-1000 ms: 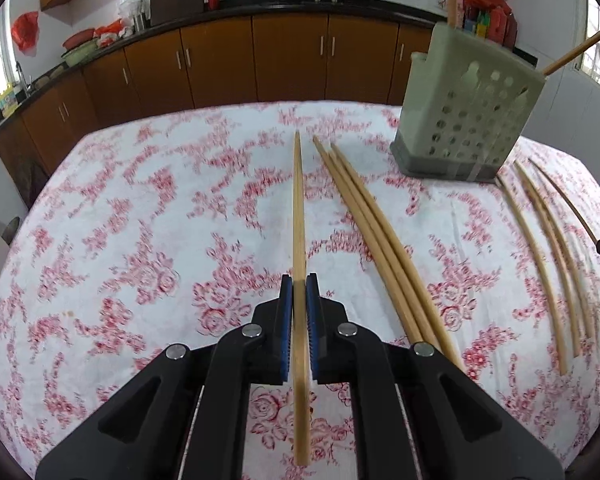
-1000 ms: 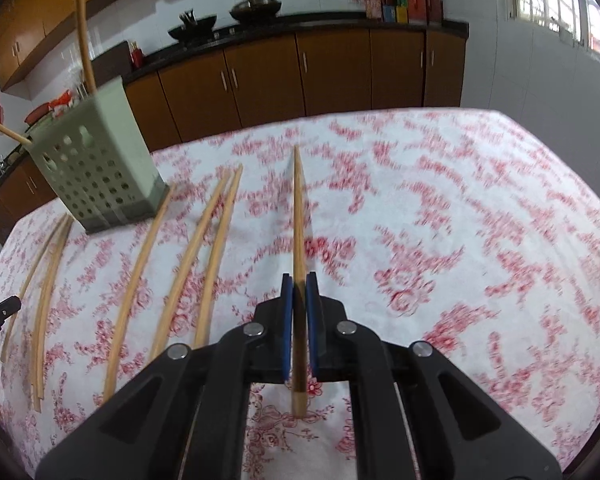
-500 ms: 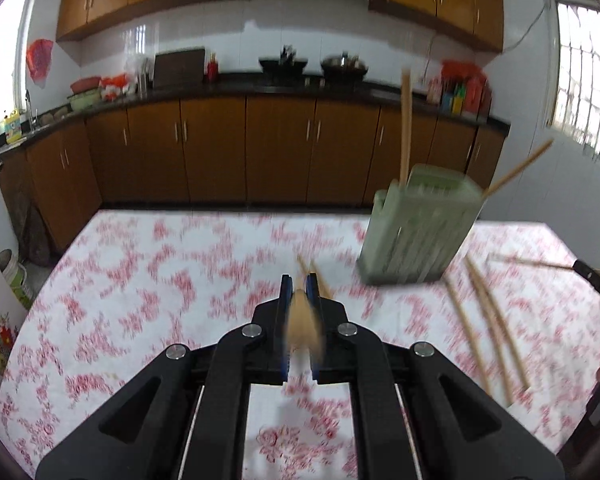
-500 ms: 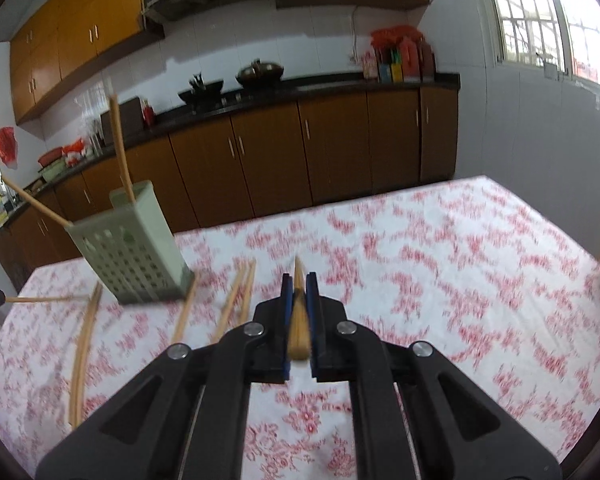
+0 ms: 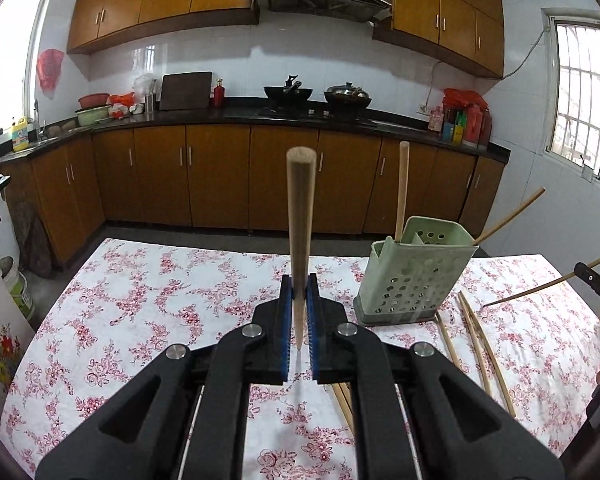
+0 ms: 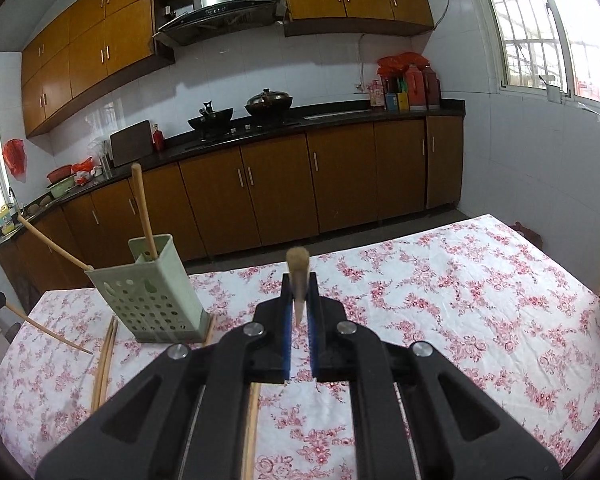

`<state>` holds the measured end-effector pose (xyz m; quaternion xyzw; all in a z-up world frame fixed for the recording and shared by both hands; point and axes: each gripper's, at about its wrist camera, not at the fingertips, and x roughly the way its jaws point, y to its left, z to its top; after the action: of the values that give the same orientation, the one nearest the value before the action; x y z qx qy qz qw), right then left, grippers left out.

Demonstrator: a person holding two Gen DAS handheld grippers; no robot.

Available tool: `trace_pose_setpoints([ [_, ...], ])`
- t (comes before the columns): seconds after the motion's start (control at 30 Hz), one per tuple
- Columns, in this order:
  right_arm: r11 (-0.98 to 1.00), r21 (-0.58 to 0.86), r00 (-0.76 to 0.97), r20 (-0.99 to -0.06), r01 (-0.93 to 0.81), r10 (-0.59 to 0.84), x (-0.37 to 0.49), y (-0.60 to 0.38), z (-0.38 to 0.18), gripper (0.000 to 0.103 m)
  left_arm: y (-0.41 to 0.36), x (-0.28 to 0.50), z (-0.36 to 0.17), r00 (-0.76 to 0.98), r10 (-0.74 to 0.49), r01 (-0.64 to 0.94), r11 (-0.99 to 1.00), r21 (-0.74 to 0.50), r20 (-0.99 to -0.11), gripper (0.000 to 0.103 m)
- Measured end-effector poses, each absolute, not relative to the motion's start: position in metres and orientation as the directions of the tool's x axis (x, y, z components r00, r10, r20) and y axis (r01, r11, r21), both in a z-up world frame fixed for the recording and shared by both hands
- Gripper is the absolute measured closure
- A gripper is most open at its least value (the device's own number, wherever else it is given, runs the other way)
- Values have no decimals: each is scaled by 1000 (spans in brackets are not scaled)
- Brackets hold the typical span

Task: Organize utensils
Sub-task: 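Lift both held chopsticks and carry them above the green holder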

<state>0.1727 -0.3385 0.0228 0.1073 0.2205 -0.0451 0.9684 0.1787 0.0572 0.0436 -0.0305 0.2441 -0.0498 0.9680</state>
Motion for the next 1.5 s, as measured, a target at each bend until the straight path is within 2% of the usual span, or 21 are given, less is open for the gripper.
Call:
trace_pose_setpoints([
  [0.3,969,246,904,-407,-29,131,162,-321,91,95,33,161,91,886,-199,183,980,-78,-419,95],
  [0.5,946,282,906,-337,-161,255,155,-300,140,95,12,154,123,873,-292,265,957,-122,-390,95],
  [0.73,943,262,928,-256,-205,272,170,-277,178,95,-14,162,154,876,-331,309,944,-119,-351,95],
  [0.93,959,220,944,-238,-178,229,201,-256,179,95,-35,188,162,907,-279,277,959,-54,-315,95],
  [1.2,965,221,926,-317,-139,206,245,-252,145,95,-42,230,127,882,-247,241,968,-68,-402,95],
  [1.5,966,218,908,-362,-137,210,260,-245,120,95,-39,242,110,866,-234,225,972,-73,-441,95],
])
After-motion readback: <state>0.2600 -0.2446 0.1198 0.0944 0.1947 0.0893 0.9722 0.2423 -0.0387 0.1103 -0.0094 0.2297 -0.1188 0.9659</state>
